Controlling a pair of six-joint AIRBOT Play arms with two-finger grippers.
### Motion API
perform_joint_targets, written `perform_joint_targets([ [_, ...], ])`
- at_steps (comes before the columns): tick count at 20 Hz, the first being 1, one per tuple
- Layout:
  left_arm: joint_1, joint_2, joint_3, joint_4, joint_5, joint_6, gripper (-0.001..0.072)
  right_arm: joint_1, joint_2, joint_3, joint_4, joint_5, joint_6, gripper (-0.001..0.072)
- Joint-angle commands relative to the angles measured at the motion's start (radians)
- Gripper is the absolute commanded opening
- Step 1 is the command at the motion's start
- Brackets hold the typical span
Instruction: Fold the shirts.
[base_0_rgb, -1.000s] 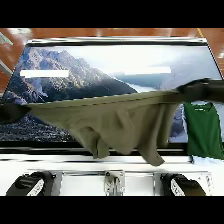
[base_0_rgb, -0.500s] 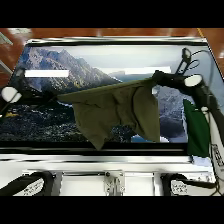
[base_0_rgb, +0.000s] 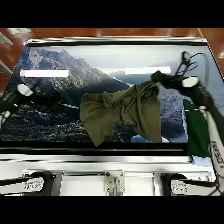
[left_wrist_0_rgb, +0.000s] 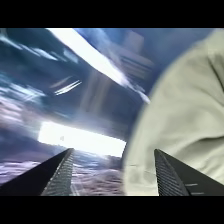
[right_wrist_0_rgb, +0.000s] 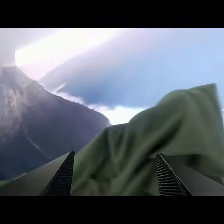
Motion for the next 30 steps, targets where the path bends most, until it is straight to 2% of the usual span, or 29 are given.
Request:
perform_joint_targets([
  [1, 0.143, 0.014, 0.078, -0.033, -0.283, 0.173, 0.0596, -0.131, 0.16, -0.001, -0.21, 0.319, 0.009, 0.0624],
  [3, 0.196, 0.029, 0.064, -0.033, -0.377, 0.21, 0.0596, -0.237, 0.226, -0.001, -0.301, 0.575, 0.024, 0.0624],
  [4, 0.197, 0.028, 0.042, -0.034, -0.382, 0.211, 0.0596, -0.286, 0.239, -0.004, -0.309, 0.692, 0.023, 0.0624],
  [5, 0.183, 0.028, 0.006, -0.06, -0.351, 0.226, 0.0595, -0.324, 0.24, -0.006, -0.306, 0.781, 0.023, 0.0624],
  [7, 0.139, 0.021, -0.079, -0.138, -0.235, 0.229, 0.0596, -0.377, 0.24, -0.028, -0.293, 0.872, 0.023, 0.0624],
  [9, 0.082, -0.014, -0.141, -0.227, -0.13, 0.256, 0.0593, -0.401, 0.24, -0.056, -0.269, 0.895, 0.023, 0.0624],
  [14, -0.032, -0.164, -0.148, -0.488, -0.021, 0.357, 0.0588, -0.401, 0.234, -0.089, -0.251, 0.861, 0.024, 0.0624],
  [16, -0.056, -0.208, -0.142, -0.507, -0.011, 0.373, 0.0585, -0.401, 0.222, -0.091, -0.252, 0.861, 0.024, 0.0624],
  [18, -0.058, -0.231, -0.132, -0.507, -0.011, 0.374, 0.052, -0.401, 0.206, -0.091, -0.254, 0.868, 0.024, 0.0624],
  [24, -0.09, -0.257, -0.121, -0.512, -0.003, 0.374, 0.052, -0.401, 0.145, -0.091, -0.254, 0.875, 0.029, 0.0624],
  [25, -0.106, -0.265, -0.121, -0.511, 0.0, 0.376, 0.0489, -0.401, 0.132, -0.091, -0.254, 0.883, 0.036, 0.0624],
  [26, -0.118, -0.271, -0.121, -0.512, 0.0, 0.384, 0.0425, -0.401, 0.116, -0.093, -0.258, 0.904, 0.039, 0.0624],
  [28, -0.129, -0.271, -0.12, -0.512, -0.003, 0.386, 0.0143, -0.401, 0.088, -0.133, -0.292, 0.948, 0.037, 0.0624],
  [29, -0.127, -0.268, -0.114, -0.512, -0.014, 0.4, 0.0069, -0.401, 0.083, -0.174, -0.31, 0.949, 0.037, 0.0625],
  [30, -0.122, -0.263, -0.103, -0.511, -0.034, 0.428, 0.0046, -0.401, 0.083, -0.226, -0.302, 0.941, 0.035, 0.0625],
])
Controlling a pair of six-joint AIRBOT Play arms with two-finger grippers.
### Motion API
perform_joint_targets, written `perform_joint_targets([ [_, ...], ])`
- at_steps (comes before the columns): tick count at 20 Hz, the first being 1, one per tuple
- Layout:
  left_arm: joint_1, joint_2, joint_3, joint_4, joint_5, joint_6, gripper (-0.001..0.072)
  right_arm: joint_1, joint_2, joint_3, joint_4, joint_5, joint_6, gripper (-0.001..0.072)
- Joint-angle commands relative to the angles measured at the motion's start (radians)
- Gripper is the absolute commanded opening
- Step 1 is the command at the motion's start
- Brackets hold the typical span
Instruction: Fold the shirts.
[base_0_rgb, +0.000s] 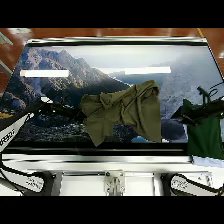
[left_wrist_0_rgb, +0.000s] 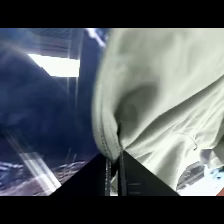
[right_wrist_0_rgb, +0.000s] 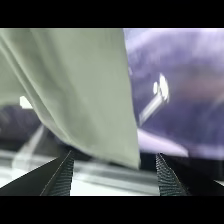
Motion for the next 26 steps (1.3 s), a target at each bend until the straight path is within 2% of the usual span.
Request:
perform_joint_targets([
  [1, -0.001, 0.008, 0.025, -0.008, -0.042, 0.049, 0.0046, 0.0, -0.022, -0.123, 0.014, 0.008, -0.016, 0.0625],
  [7, 0.024, 0.093, 0.074, -0.007, -0.066, 0.077, 0.0045, 0.001, -0.022, -0.336, 0.062, -0.157, -0.001, 0.0625],
  [11, 0.026, 0.141, 0.074, -0.008, -0.077, 0.1, 0.0045, 0.015, -0.022, -0.406, 0.135, -0.263, 0.017, 0.0624],
  [16, 0.027, 0.157, 0.074, -0.008, -0.1, 0.109, 0.0045, 0.132, -0.078, -0.419, 0.197, -0.377, 0.066, 0.062],
  [17, 0.027, 0.157, 0.074, -0.008, -0.105, 0.123, 0.0045, 0.154, -0.095, -0.419, 0.238, -0.393, 0.06, 0.0488],
  [18, 0.029, 0.158, 0.076, -0.007, -0.111, 0.124, 0.0045, 0.167, -0.097, -0.418, 0.277, -0.401, 0.041, 0.0223],
  [19, 0.032, 0.162, 0.084, -0.007, -0.115, 0.144, 0.0044, 0.171, -0.09, -0.41, 0.336, -0.39, 0.0, 0.0061],
  [21, 0.055, 0.192, 0.135, -0.004, -0.147, 0.16, 0.0043, 0.167, -0.04, -0.355, 0.417, -0.329, -0.131, 0.006],
  [24, 0.108, 0.291, 0.32, 0.014, -0.255, 0.16, 0.0043, 0.164, 0.124, -0.167, 0.42, -0.275, -0.184, 0.0059],
  [26, 0.142, 0.398, 0.511, 0.056, -0.262, 0.16, 0.0043, 0.163, 0.262, 0.03, 0.41, -0.28, -0.198, 0.0059],
])
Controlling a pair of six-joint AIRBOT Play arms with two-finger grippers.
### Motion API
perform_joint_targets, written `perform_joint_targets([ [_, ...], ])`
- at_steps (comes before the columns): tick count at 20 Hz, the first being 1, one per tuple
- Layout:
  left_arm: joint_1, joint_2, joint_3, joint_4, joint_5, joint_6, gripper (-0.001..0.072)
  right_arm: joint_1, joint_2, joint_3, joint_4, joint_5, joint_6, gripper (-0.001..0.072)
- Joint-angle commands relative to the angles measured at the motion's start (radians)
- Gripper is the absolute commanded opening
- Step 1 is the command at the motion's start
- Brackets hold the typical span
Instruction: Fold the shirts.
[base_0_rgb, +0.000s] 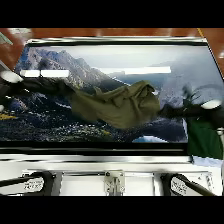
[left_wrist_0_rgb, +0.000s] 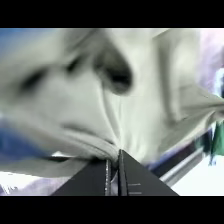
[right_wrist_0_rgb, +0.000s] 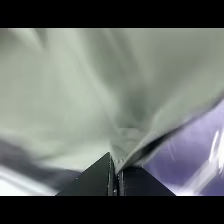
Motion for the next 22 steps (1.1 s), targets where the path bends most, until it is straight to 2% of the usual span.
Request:
perform_joint_targets([
  [1, 0.057, 0.165, 0.304, 0.053, -0.041, 0.006, 0.0044, 0.005, 0.214, 0.311, 0.018, 0.014, -0.061, 0.0059],
  [4, 0.115, 0.313, 0.606, 0.056, 0.026, -0.049, 0.0044, 0.005, 0.388, 0.631, -0.109, -0.137, -0.049, 0.0059],
  [6, 0.161, 0.408, 0.75, 0.1, 0.082, -0.123, 0.0044, 0.005, 0.464, 0.783, -0.243, -0.211, 0.027, 0.0059],
  [9, 0.206, 0.563, 0.771, 0.233, 0.115, -0.201, 0.0044, 0.005, 0.555, 0.886, -0.423, -0.208, 0.169, 0.006],
  [12, 0.211, 0.684, 0.755, 0.417, 0.053, -0.306, 0.0044, 0.005, 0.642, 0.886, -0.545, -0.169, 0.225, 0.0059],
  [14, 0.211, 0.723, 0.755, 0.463, -0.028, -0.357, 0.0044, 0.005, 0.673, 0.886, -0.594, -0.078, 0.252, 0.006],
  [16, 0.211, 0.735, 0.755, 0.462, -0.112, -0.357, 0.0044, 0.005, 0.676, 0.886, -0.62, 0.074, 0.293, 0.006],
  [20, 0.211, 0.734, 0.693, 0.462, -0.322, -0.357, 0.0045, 0.005, 0.629, 0.886, -0.639, 0.408, 0.296, 0.006],
  [22, 0.211, 0.734, 0.616, 0.462, -0.385, -0.357, 0.0045, 0.005, 0.576, 0.88, -0.644, 0.577, 0.298, 0.0059],
])
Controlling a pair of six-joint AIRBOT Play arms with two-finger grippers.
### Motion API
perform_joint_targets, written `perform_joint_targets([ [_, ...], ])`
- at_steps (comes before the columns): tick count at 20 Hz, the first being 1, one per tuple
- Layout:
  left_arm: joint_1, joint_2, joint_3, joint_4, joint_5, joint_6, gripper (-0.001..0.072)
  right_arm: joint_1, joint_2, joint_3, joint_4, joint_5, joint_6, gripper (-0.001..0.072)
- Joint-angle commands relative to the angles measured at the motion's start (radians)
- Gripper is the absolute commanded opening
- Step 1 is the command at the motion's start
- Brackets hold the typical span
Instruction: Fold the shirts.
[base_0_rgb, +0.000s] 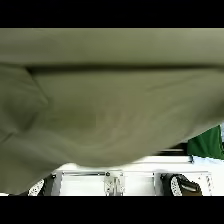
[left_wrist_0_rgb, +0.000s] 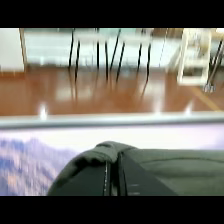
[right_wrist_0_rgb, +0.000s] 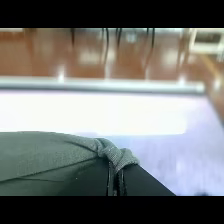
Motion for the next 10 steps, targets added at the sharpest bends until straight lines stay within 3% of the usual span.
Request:
perform_joint_targets([
  [1, 0.001, 0.007, -0.119, 0.019, -0.152, -0.01, 0.0045, -0.001, -0.07, -0.02, -0.032, 0.331, 0.022, 0.006],
  [3, 0.001, 0.006, -0.266, 0.019, -0.16, -0.006, 0.0045, -0.001, -0.119, -0.106, -0.031, 0.38, 0.045, 0.0059],
  [5, 0.001, -0.009, -0.438, 0.019, -0.141, 0.018, 0.0045, -0.001, -0.171, -0.24, -0.031, 0.342, 0.043, 0.0059],
  [10, -0.023, -0.247, -0.809, 0.006, 0.206, 0.068, 0.0045, 0.041, -0.478, -0.439, 0.046, -0.09, 0.039, 0.0059],
])
